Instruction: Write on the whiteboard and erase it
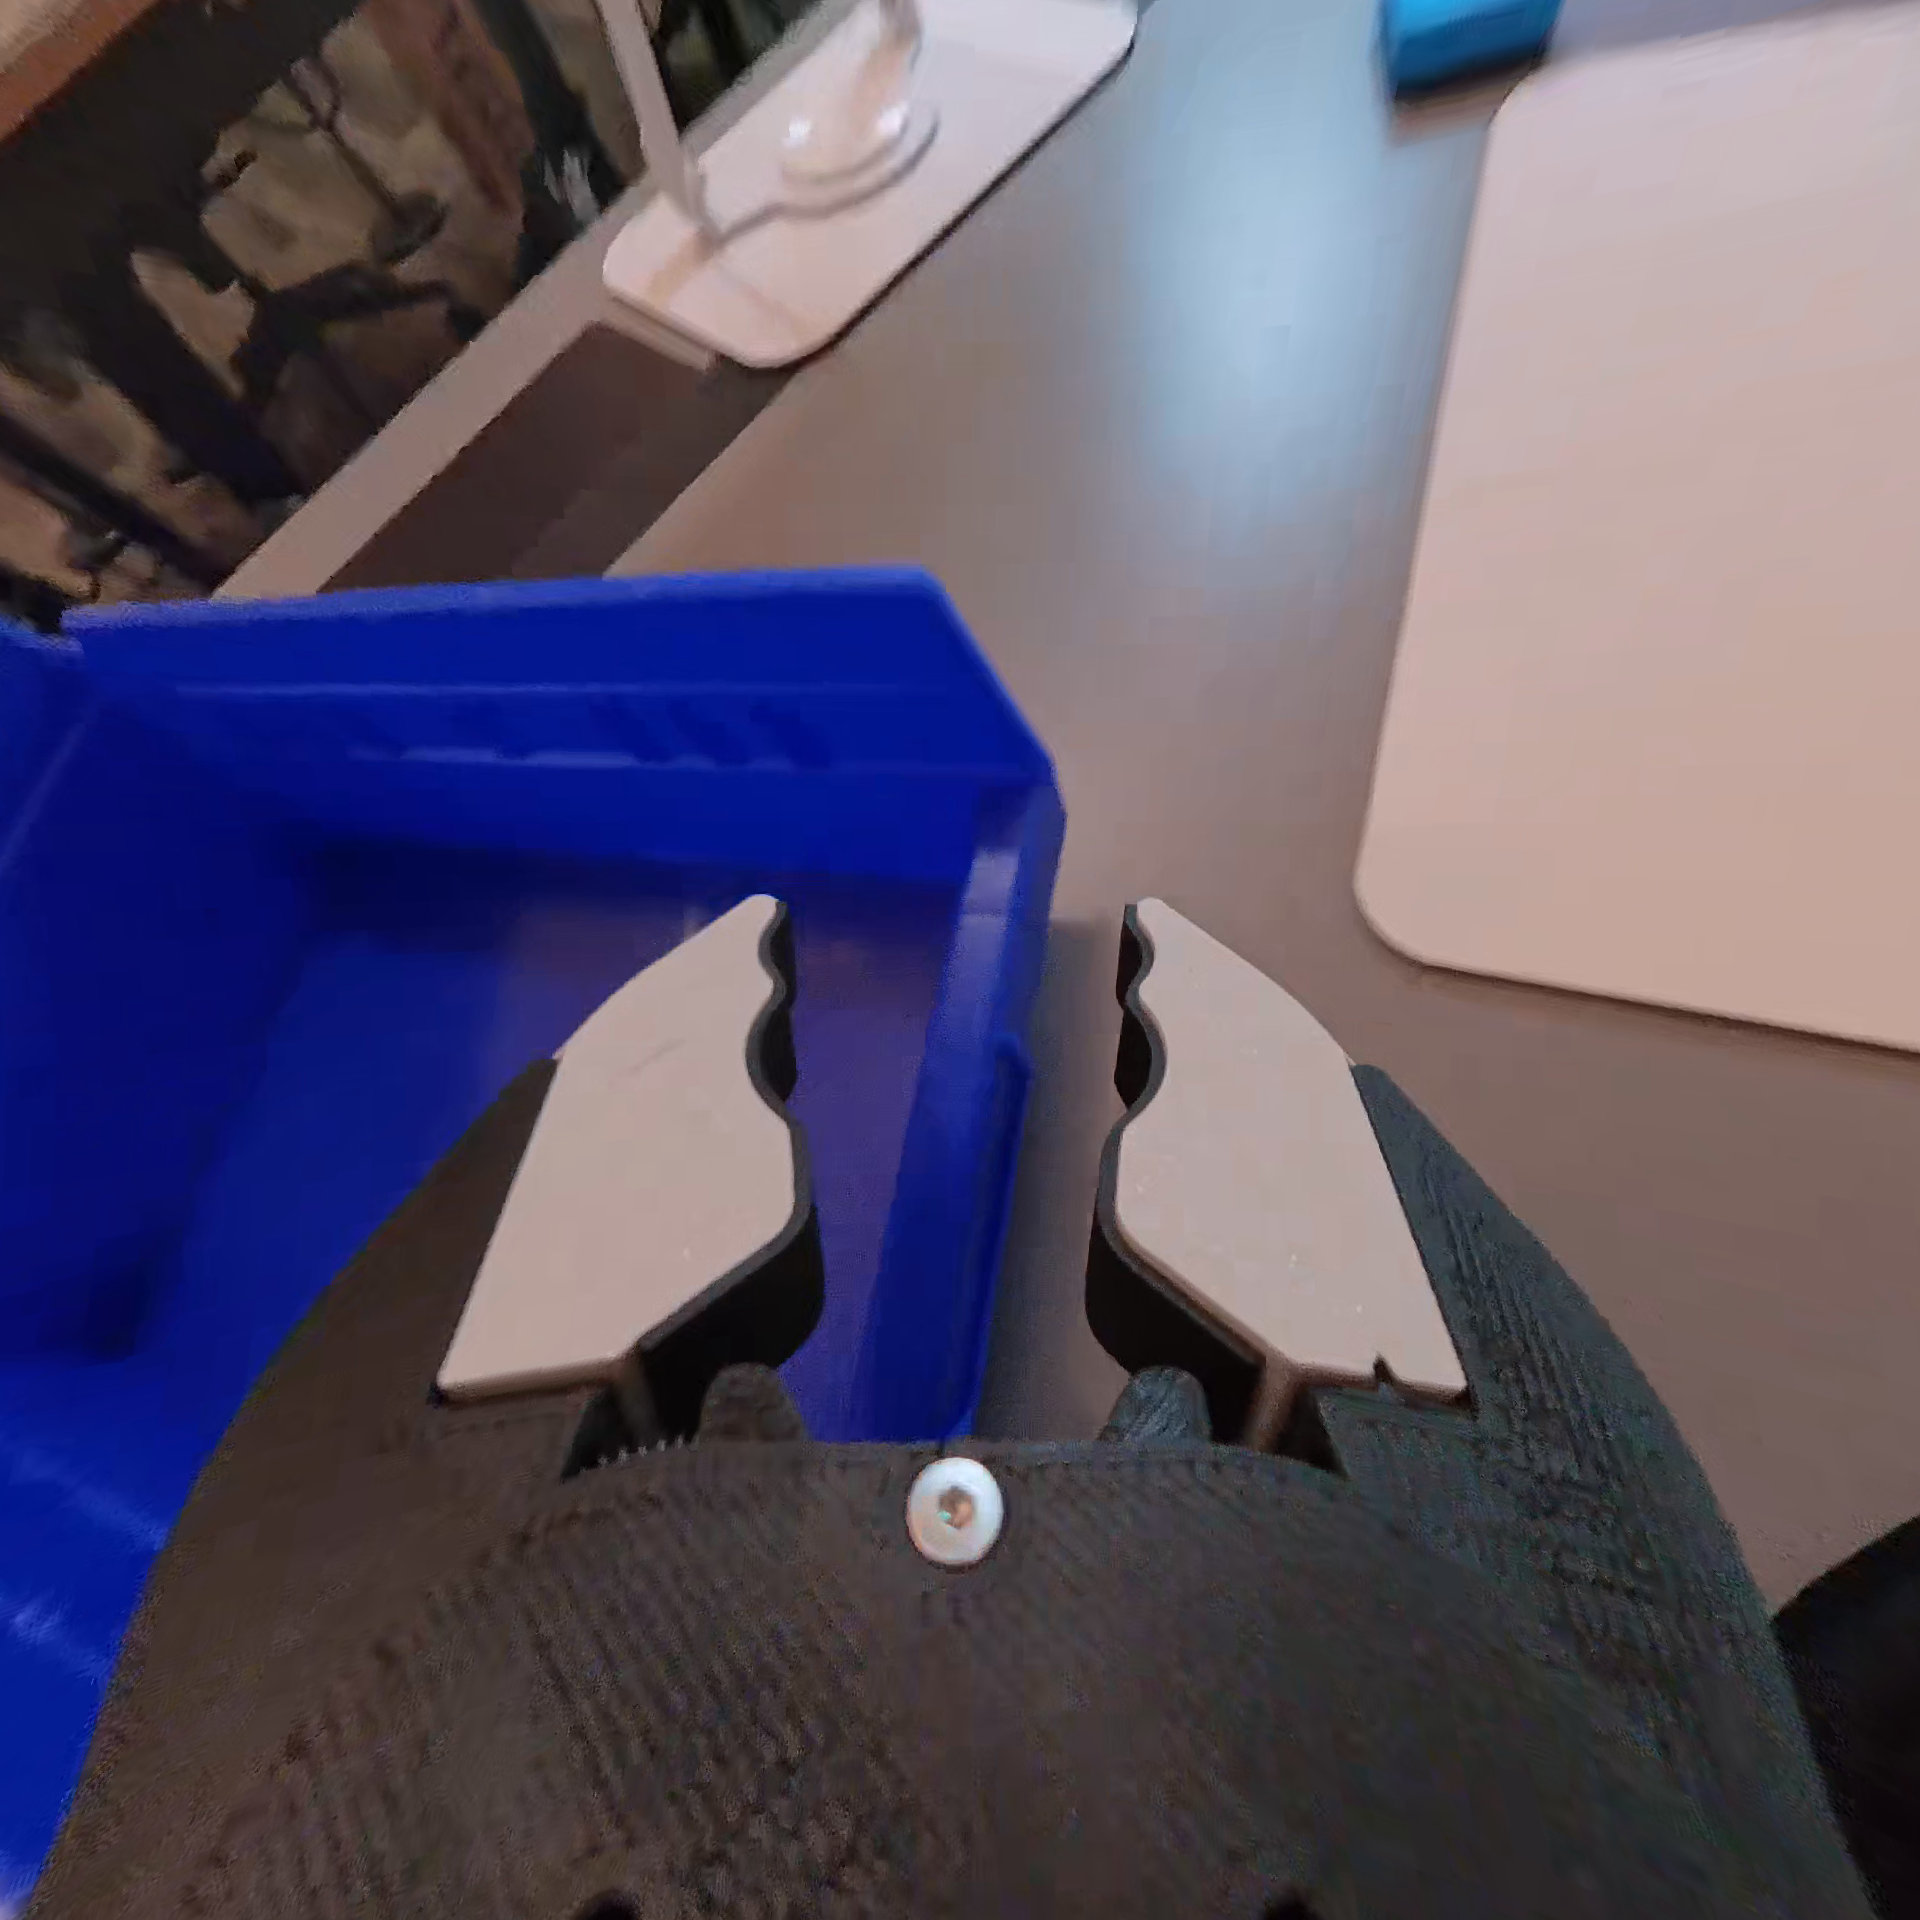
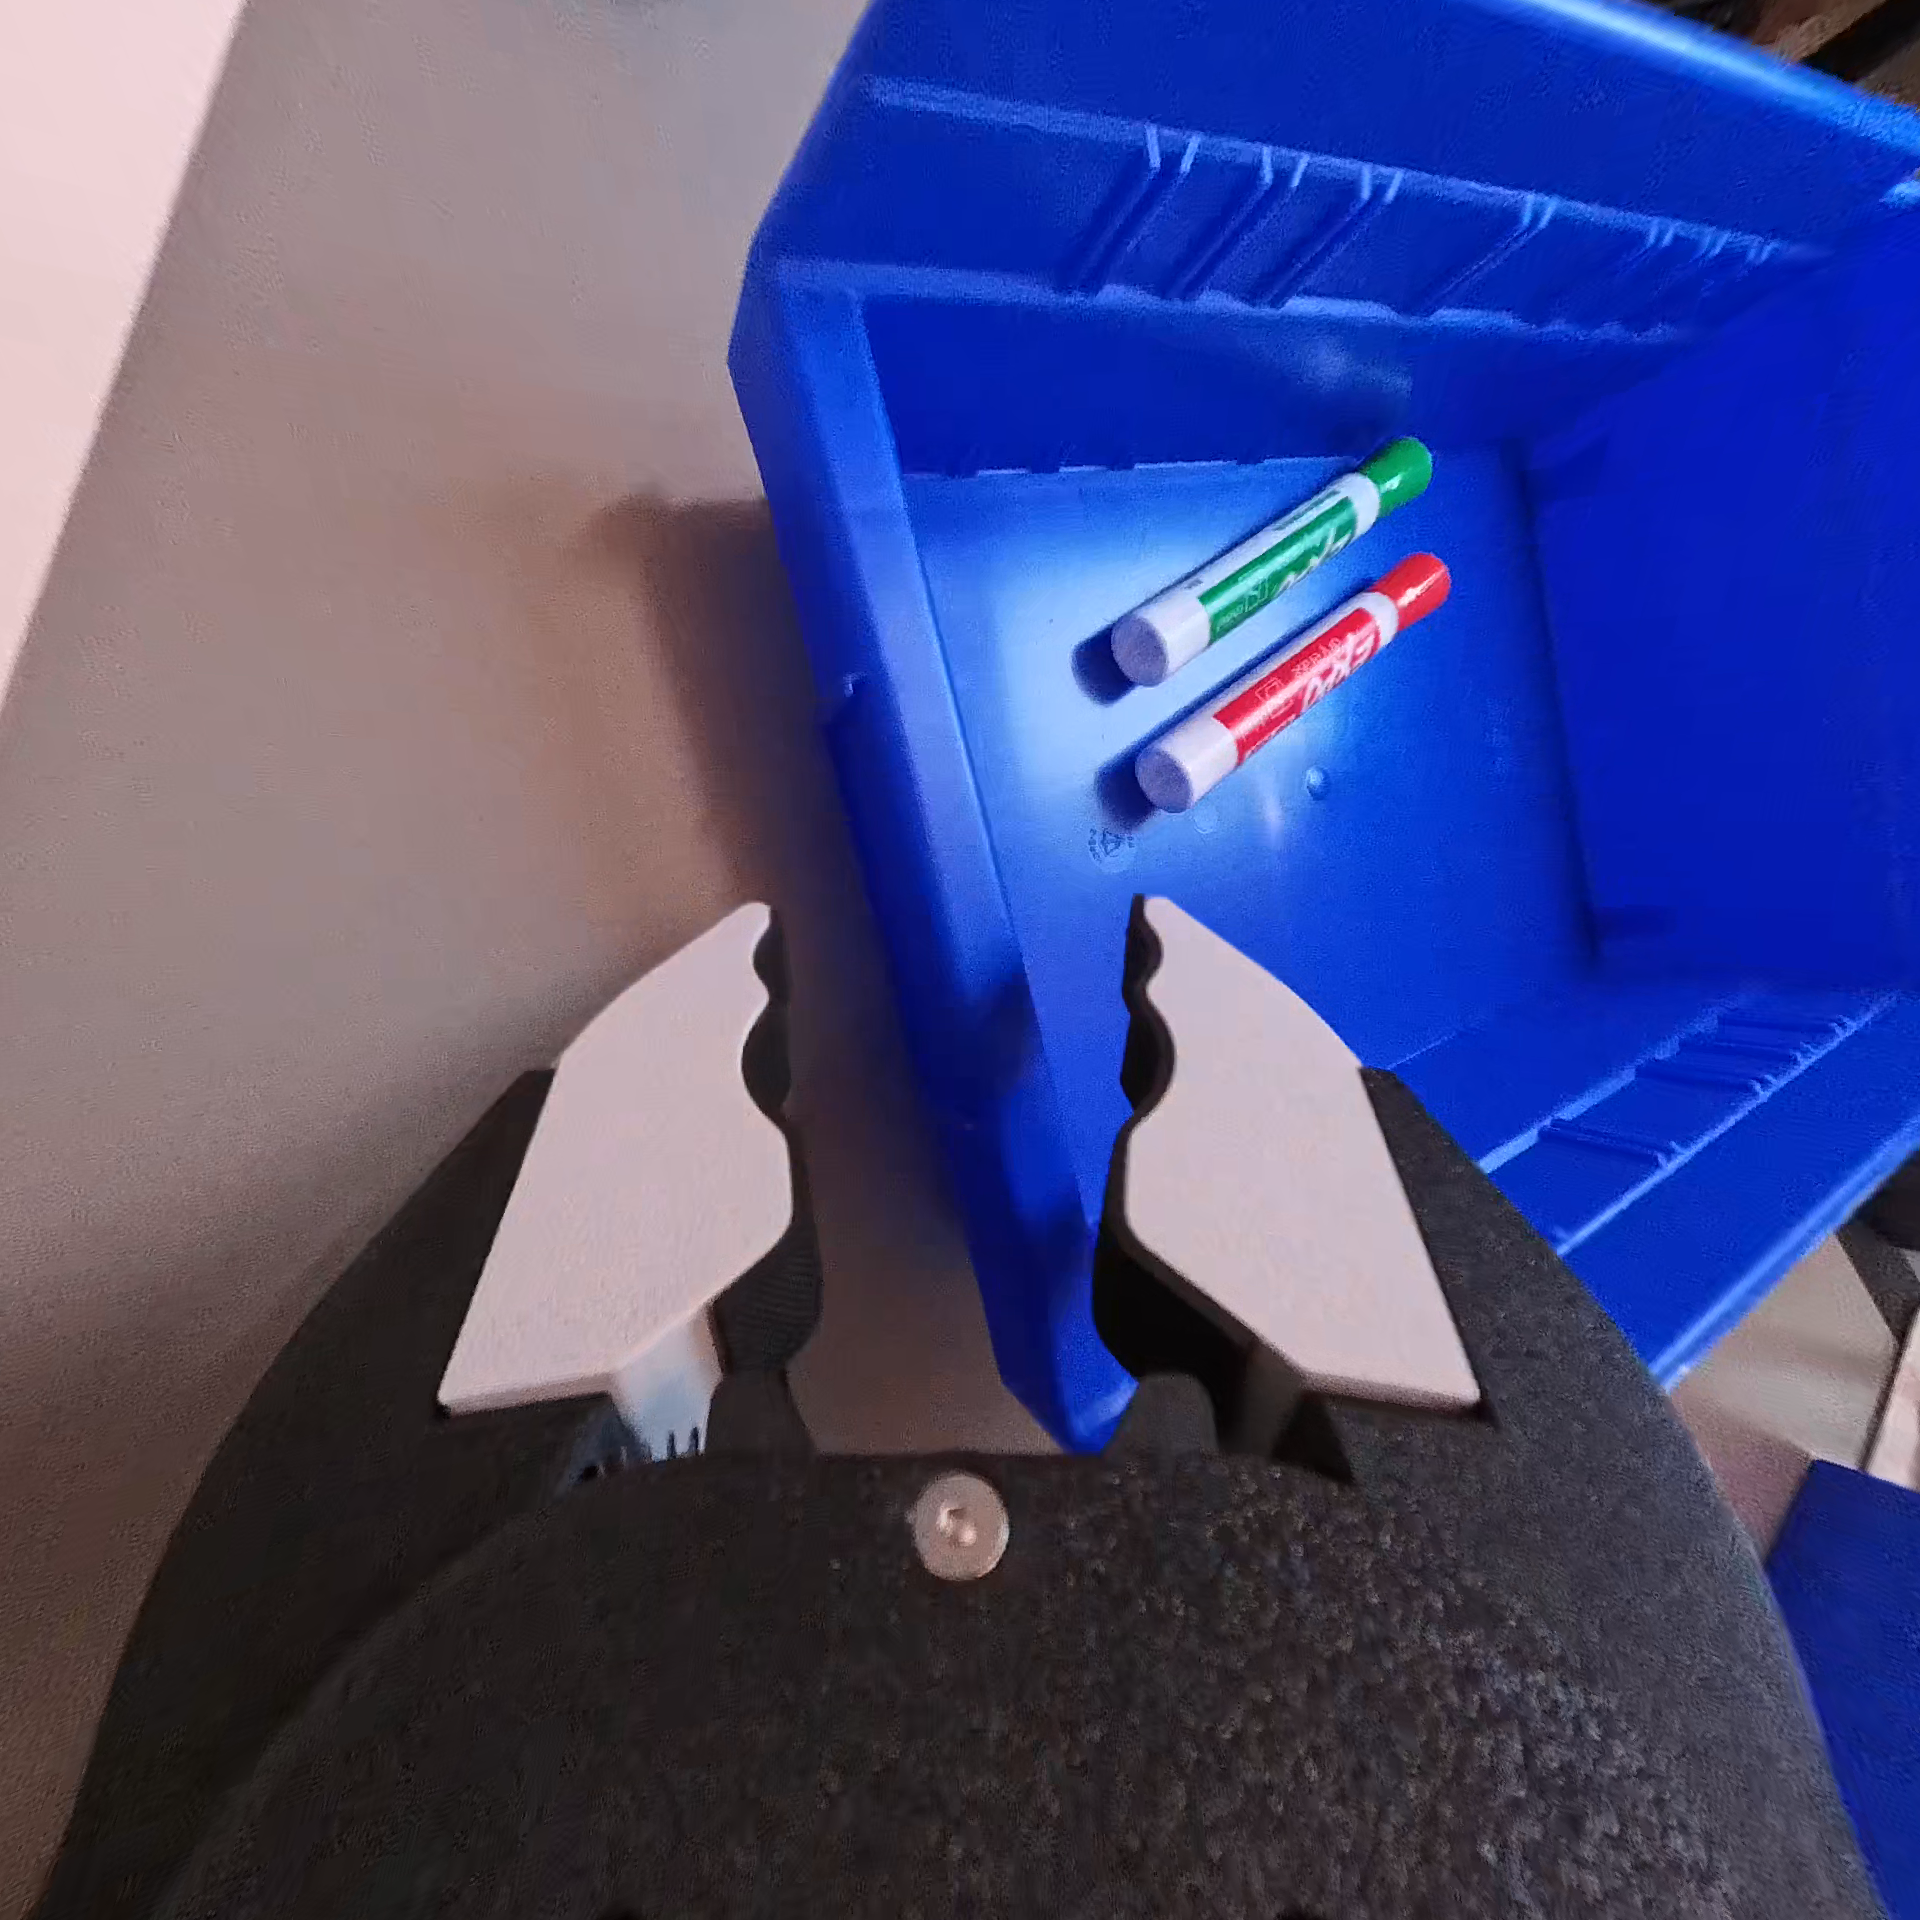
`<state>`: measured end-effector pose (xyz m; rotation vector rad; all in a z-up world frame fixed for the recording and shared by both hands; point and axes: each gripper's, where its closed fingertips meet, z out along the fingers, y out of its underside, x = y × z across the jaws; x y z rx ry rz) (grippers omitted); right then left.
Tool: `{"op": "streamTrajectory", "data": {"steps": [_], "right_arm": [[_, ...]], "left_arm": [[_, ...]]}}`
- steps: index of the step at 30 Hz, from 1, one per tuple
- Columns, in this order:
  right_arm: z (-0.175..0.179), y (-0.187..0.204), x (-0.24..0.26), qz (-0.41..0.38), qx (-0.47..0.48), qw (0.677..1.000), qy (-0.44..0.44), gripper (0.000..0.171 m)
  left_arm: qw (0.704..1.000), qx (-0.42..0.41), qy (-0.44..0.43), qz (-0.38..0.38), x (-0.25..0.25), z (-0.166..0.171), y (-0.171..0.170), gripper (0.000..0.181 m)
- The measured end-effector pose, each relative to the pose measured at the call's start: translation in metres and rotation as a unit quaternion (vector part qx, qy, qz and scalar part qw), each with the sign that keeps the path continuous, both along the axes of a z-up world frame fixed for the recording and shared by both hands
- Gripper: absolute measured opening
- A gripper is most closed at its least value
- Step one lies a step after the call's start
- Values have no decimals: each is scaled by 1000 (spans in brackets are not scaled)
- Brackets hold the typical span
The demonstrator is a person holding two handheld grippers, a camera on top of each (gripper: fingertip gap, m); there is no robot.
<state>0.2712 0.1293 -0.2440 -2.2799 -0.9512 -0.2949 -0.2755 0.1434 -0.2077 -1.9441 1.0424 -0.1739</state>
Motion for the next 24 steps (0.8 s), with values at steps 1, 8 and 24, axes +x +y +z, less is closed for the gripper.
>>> {"op": "streamTrajectory", "data": {"steps": [1,8,24], "right_arm": [[-6,3,2,0,-12,1000,-12,62],[-29,13,6,40,-36,995,-88,33],[-24,6,5,50,-12,995,-81,31]], "left_arm": [[999,-12,26,13,-8,-6,3,62],[986,-83,145,22,-37,-38,4,62],[963,-116,239,-45,-29,-65,-1,28]]}}
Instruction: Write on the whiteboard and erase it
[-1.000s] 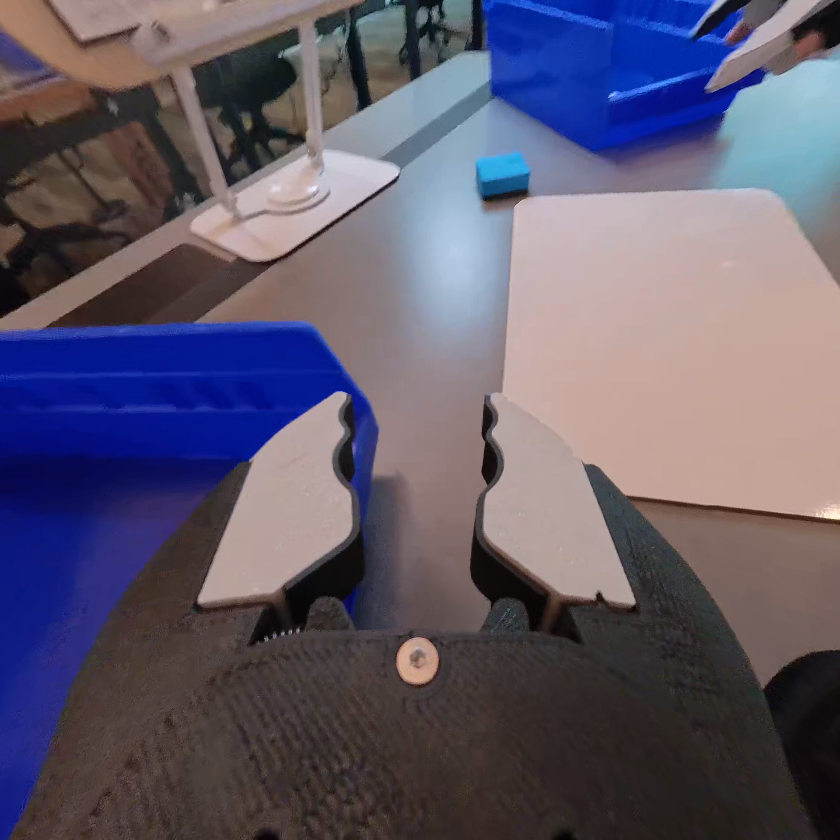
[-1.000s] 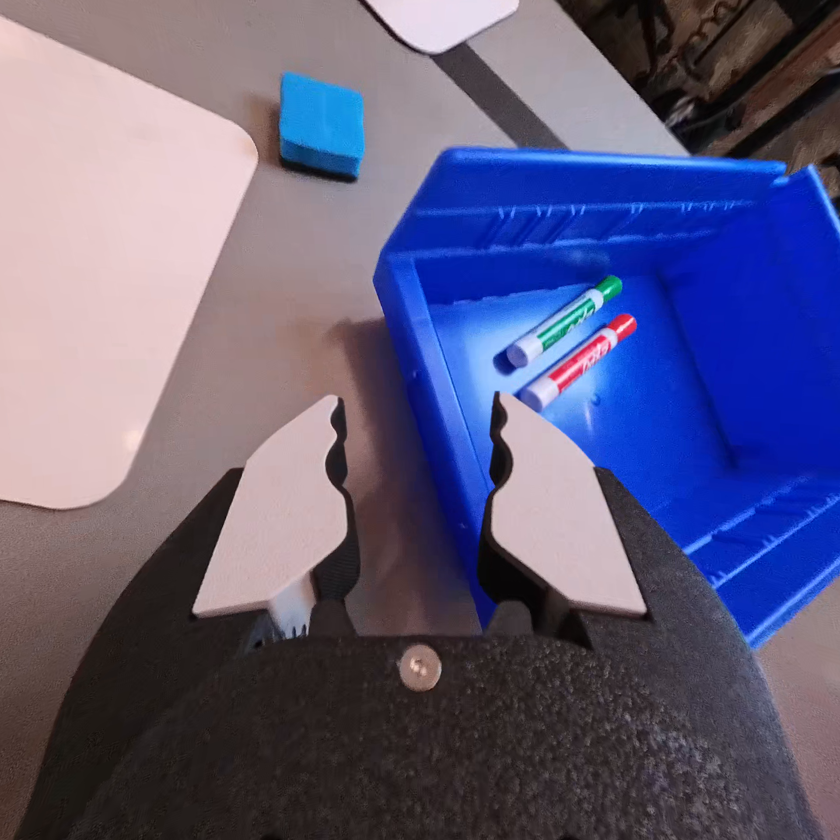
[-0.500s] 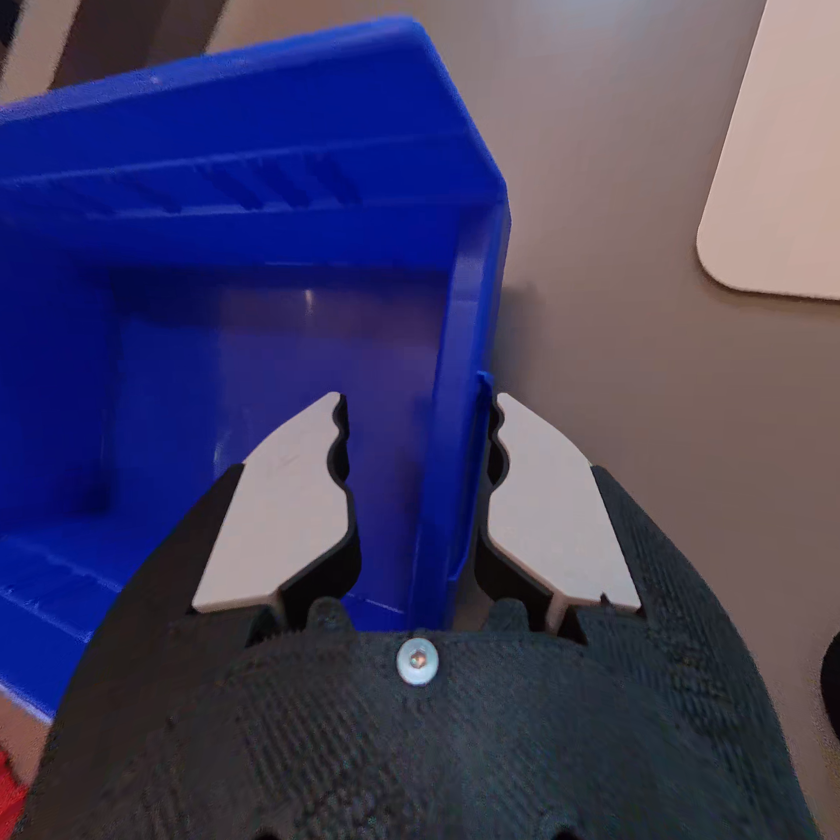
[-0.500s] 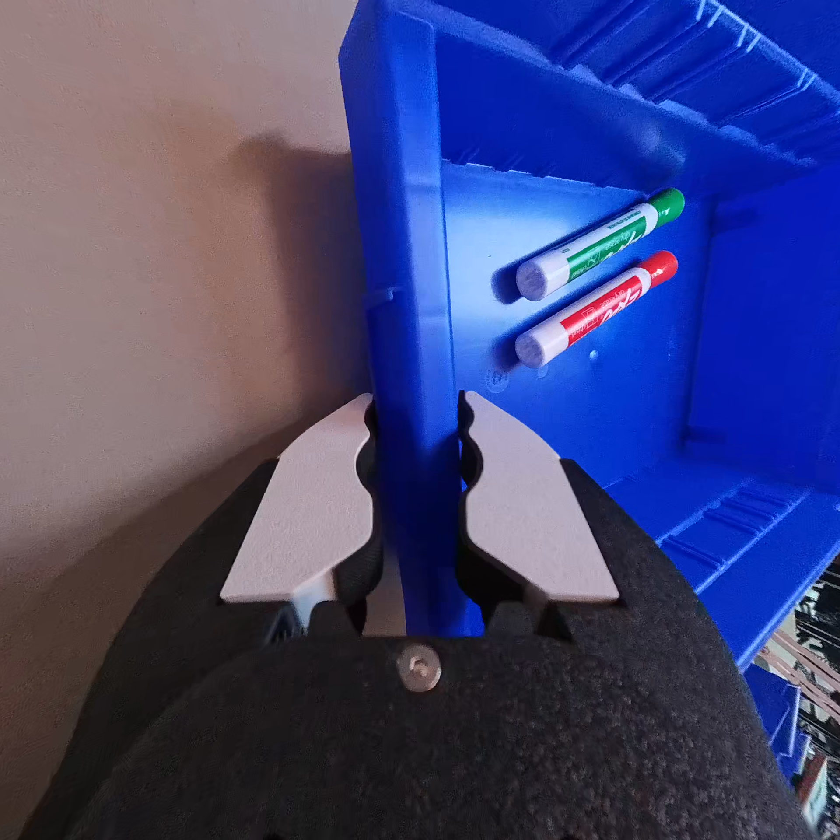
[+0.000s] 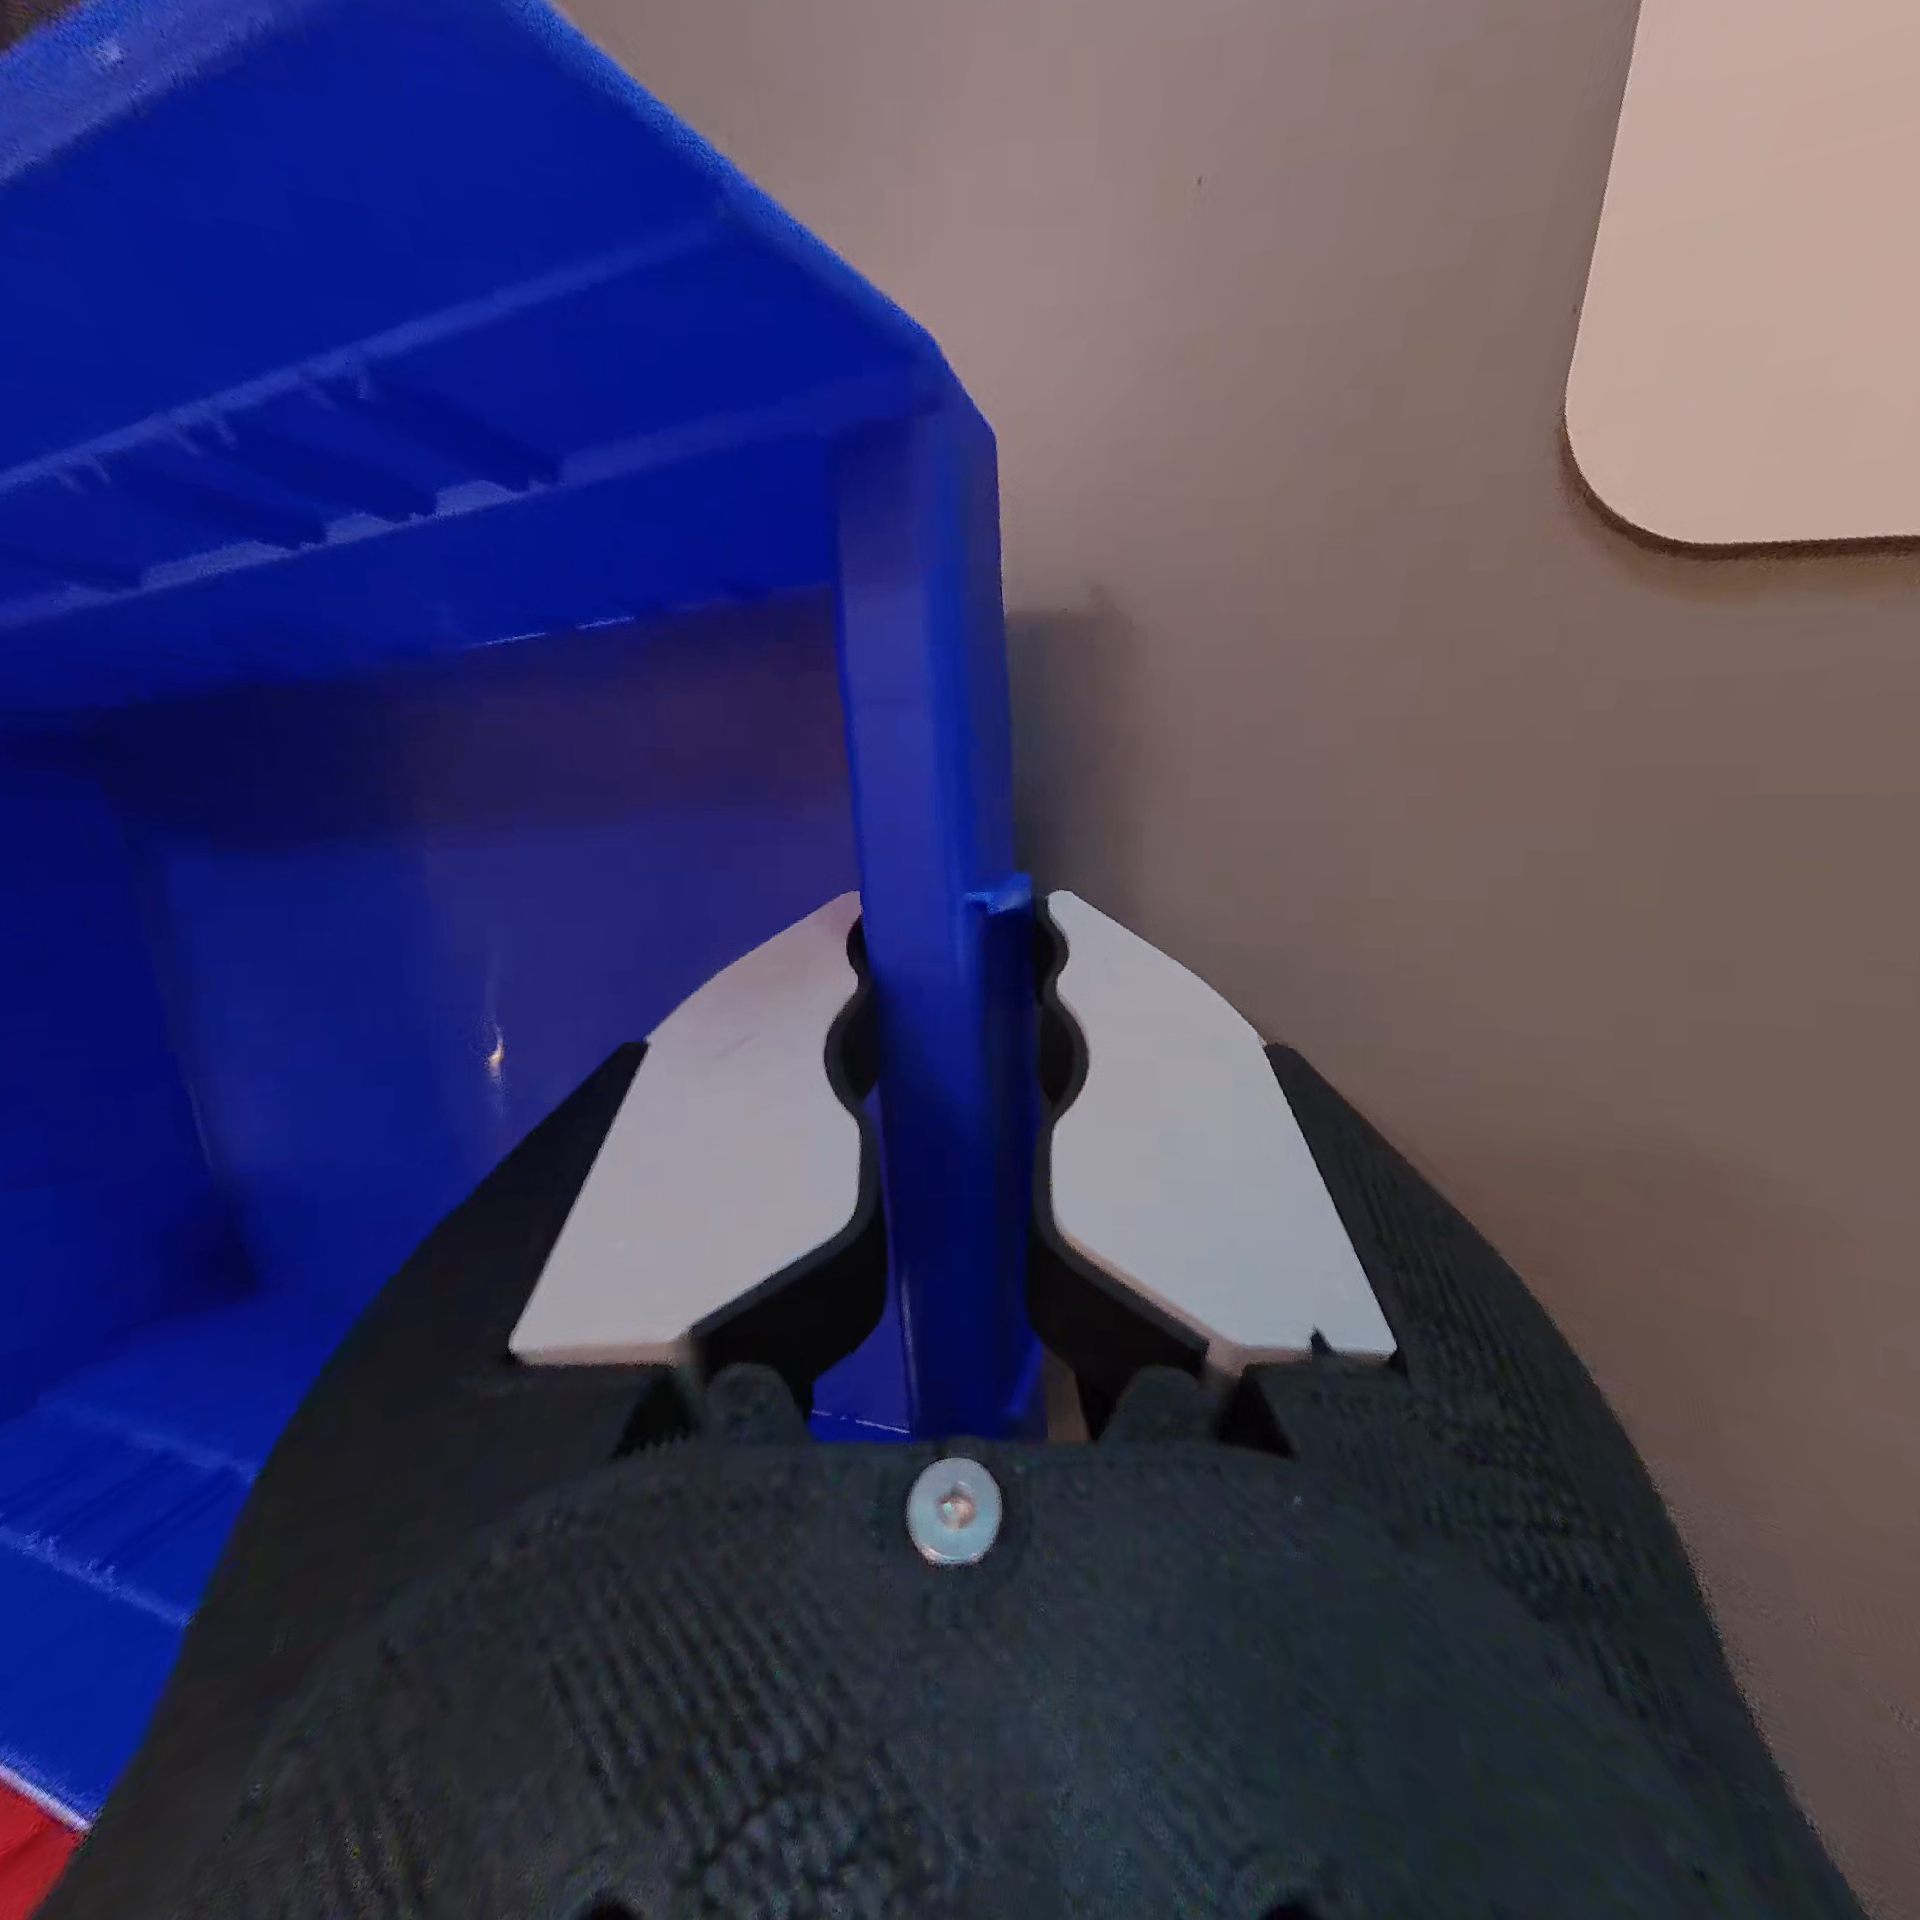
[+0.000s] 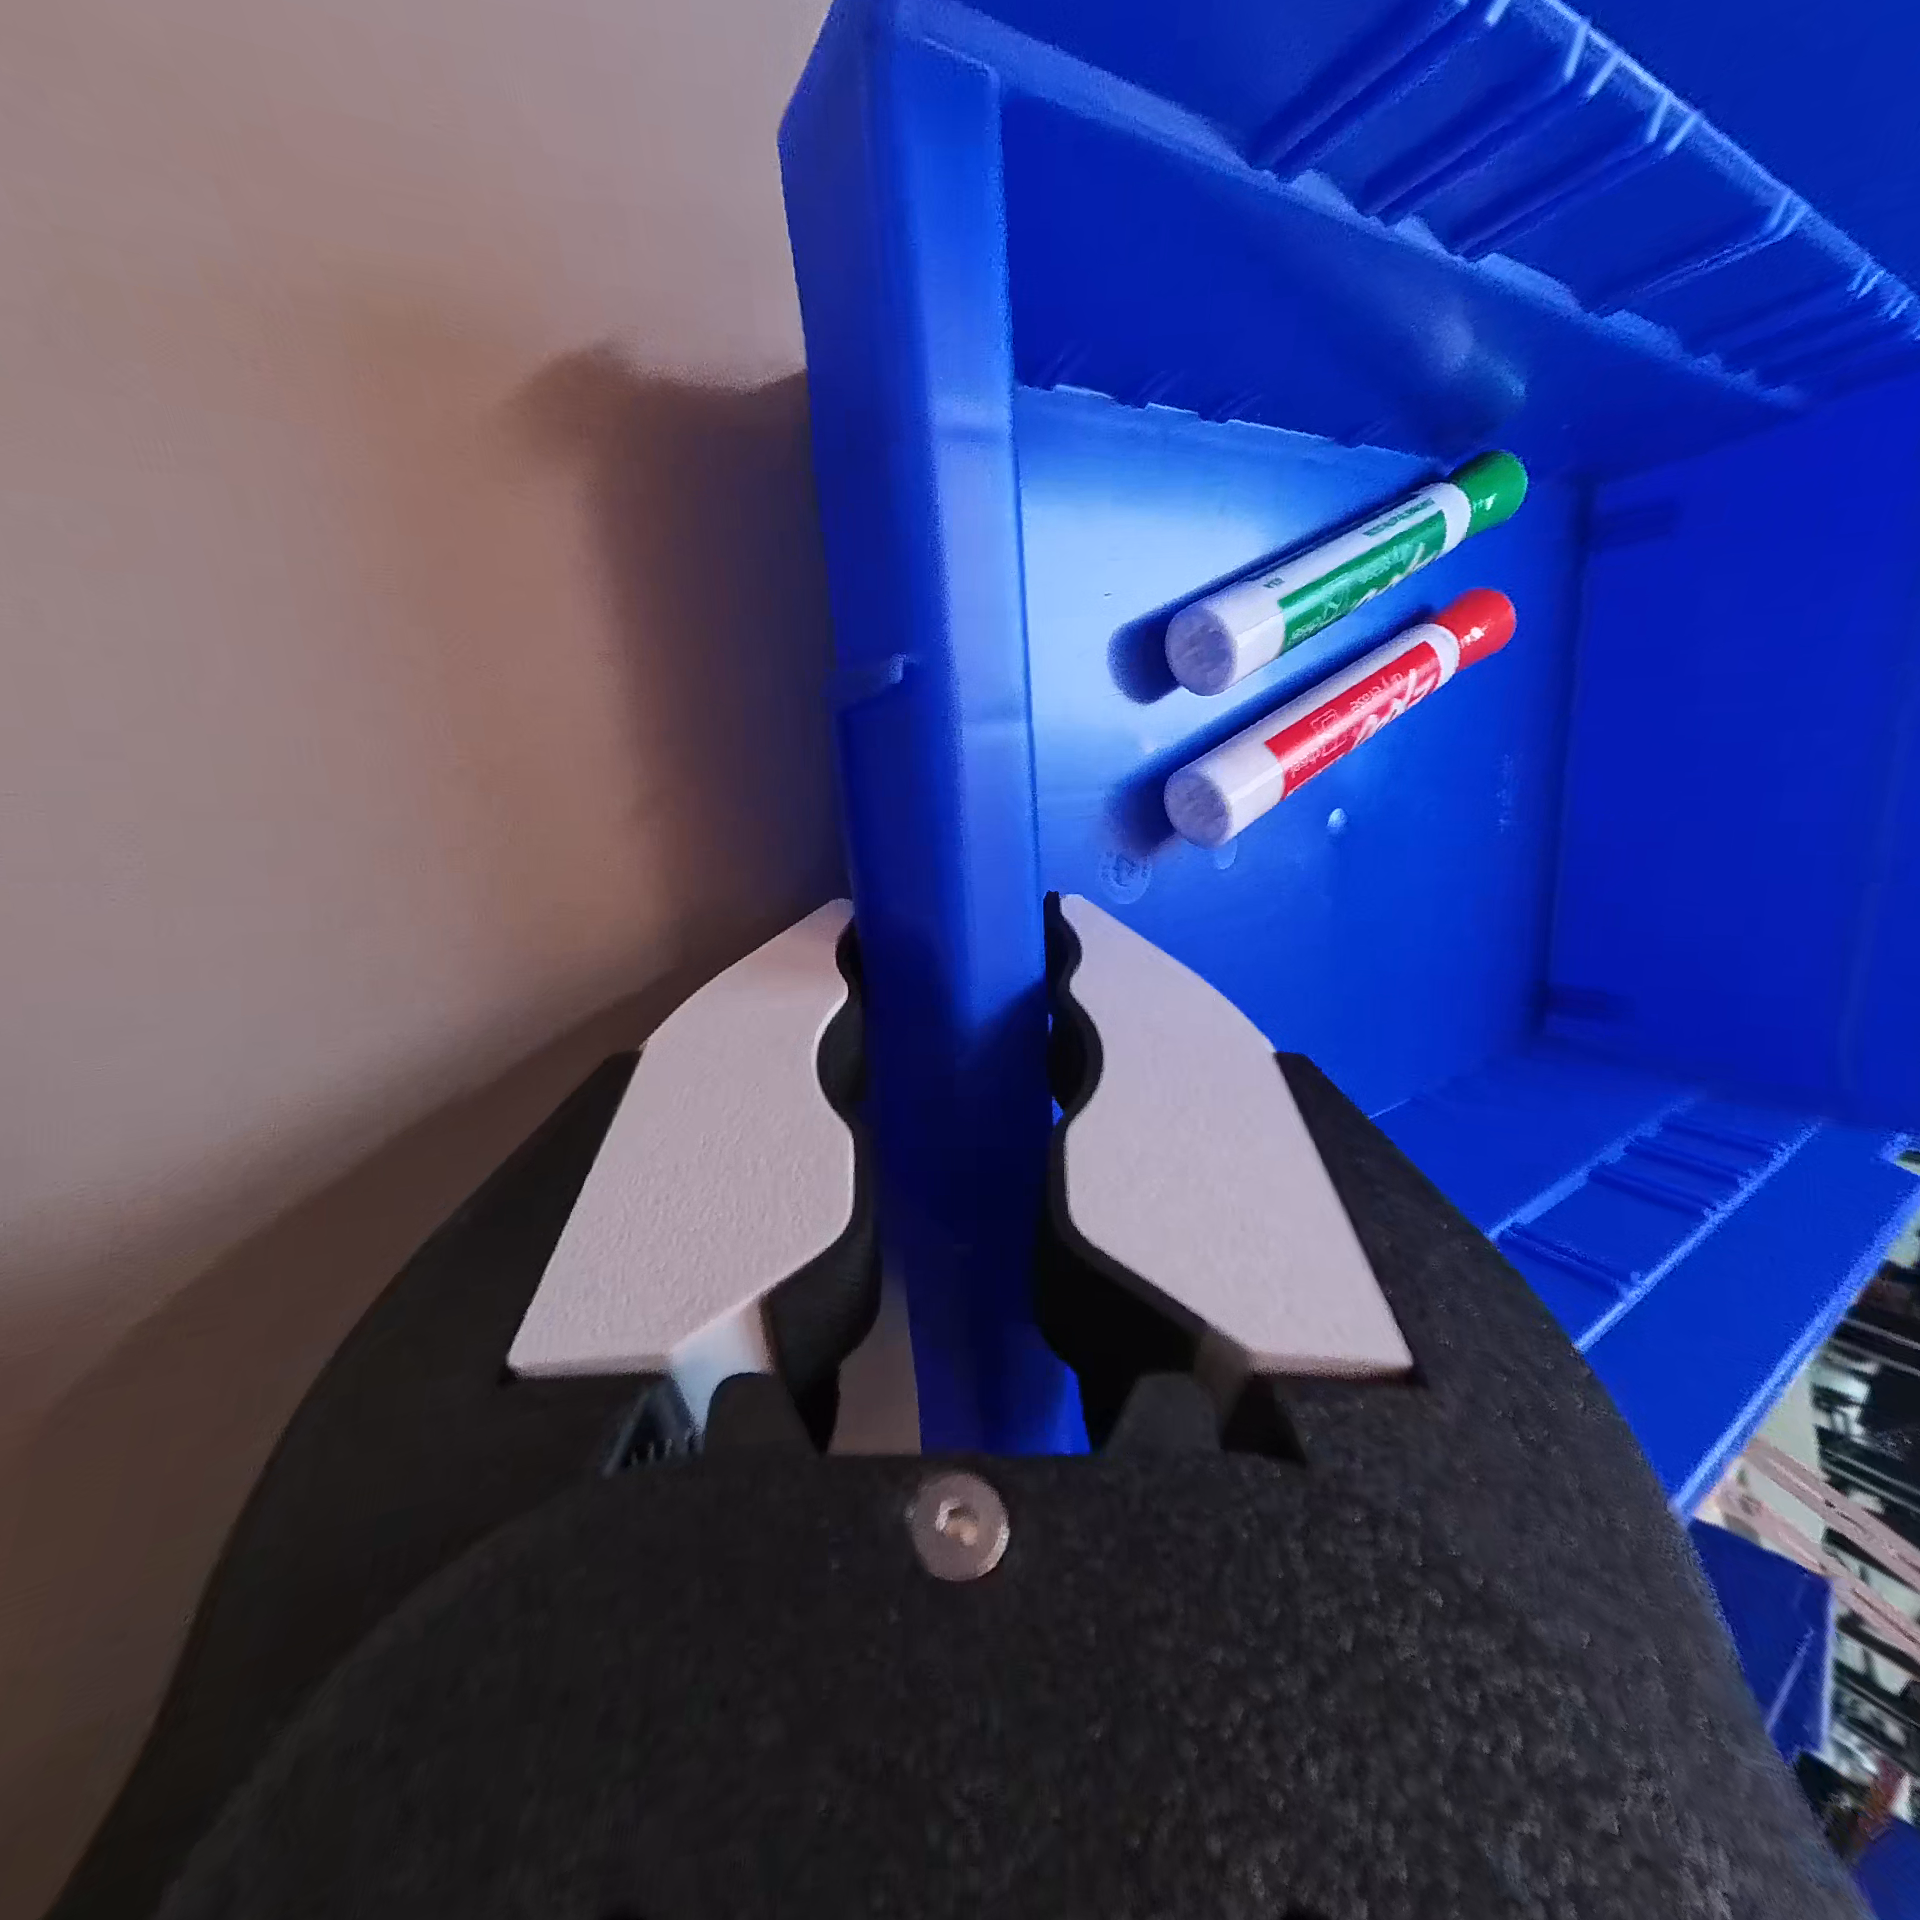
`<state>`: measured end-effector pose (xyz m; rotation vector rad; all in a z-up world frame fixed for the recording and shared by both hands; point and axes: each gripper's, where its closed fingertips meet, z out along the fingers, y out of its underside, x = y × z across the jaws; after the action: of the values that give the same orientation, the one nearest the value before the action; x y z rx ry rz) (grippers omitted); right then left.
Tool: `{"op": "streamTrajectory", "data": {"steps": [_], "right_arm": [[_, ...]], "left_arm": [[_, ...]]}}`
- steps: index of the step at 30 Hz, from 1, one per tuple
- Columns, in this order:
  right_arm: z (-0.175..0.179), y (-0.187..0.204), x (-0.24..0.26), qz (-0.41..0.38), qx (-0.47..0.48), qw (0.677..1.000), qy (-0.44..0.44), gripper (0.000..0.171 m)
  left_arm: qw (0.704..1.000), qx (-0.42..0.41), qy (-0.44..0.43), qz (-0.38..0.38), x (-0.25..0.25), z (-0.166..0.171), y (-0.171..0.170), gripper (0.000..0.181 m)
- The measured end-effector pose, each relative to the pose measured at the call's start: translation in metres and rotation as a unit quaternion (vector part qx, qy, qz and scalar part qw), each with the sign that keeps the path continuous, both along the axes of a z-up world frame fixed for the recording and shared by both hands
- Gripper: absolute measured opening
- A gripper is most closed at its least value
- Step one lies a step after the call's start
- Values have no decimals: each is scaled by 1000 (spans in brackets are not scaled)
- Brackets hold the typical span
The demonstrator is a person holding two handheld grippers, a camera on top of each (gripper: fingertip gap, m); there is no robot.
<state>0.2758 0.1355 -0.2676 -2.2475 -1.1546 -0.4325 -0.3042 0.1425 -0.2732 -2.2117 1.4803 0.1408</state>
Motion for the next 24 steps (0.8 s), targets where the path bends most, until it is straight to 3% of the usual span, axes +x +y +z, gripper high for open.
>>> {"op": "streamTrajectory", "data": {"steps": [12,17,24], "right_arm": [[60,-55,-37,22,102,995,5,30],[71,-84,-56,49,120,990,-61,30],[83,-127,-139,160,102,979,-71,29]], "left_arm": [[992,114,-43,19,-10,33,-19,29],[991,128,-26,24,-23,37,-32,29],[987,156,-10,27,-35,53,-54,30]]}}
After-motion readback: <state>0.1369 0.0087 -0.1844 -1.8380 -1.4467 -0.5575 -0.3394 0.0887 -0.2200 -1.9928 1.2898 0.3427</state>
